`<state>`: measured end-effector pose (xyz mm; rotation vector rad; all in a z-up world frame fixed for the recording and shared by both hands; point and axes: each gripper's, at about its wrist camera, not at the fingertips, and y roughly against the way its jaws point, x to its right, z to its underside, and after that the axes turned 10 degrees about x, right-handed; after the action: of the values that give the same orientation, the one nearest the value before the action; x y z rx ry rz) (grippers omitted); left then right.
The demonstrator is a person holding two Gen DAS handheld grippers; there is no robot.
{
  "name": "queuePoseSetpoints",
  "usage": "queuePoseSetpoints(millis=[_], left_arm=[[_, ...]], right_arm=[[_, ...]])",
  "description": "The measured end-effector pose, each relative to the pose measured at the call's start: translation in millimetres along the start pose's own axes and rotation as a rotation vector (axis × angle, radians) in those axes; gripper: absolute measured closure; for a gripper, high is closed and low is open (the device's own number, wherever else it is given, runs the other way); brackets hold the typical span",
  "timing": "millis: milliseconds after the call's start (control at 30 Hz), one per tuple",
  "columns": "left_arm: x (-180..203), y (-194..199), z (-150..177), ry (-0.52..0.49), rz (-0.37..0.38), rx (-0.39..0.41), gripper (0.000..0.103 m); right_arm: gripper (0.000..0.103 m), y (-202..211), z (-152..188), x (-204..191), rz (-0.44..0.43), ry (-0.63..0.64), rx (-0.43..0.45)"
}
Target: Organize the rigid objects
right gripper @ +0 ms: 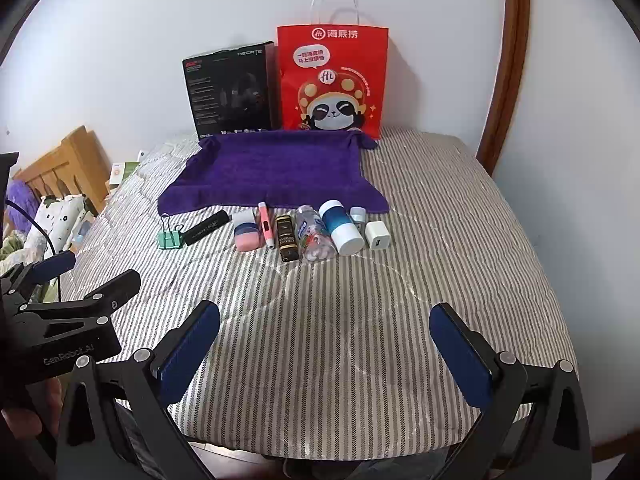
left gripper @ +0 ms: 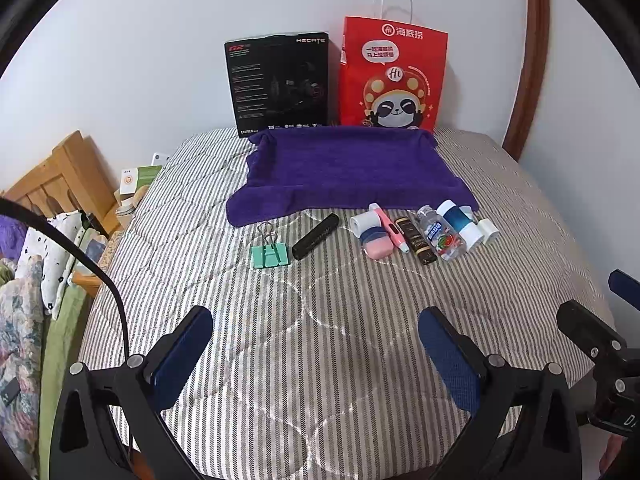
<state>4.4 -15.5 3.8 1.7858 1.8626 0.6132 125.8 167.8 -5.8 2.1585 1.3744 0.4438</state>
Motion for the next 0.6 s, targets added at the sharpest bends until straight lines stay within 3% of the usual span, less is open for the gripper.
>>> queuePoseSetpoints(millis=[400, 600], left_arm=[[-6.0, 6.5, -0.9, 0.001, -0.025, 0.016, 0.000], [-7.9, 9.3, 2.1, -0.016, 0.001, 0.019, 0.000]], right_arm=[[0.000, 0.5, -4.1, -2.6, -0.003, -0.016, -0.004], [0.000, -0.8, -2.6, -0.3, 0.000, -0.020, -0.002]])
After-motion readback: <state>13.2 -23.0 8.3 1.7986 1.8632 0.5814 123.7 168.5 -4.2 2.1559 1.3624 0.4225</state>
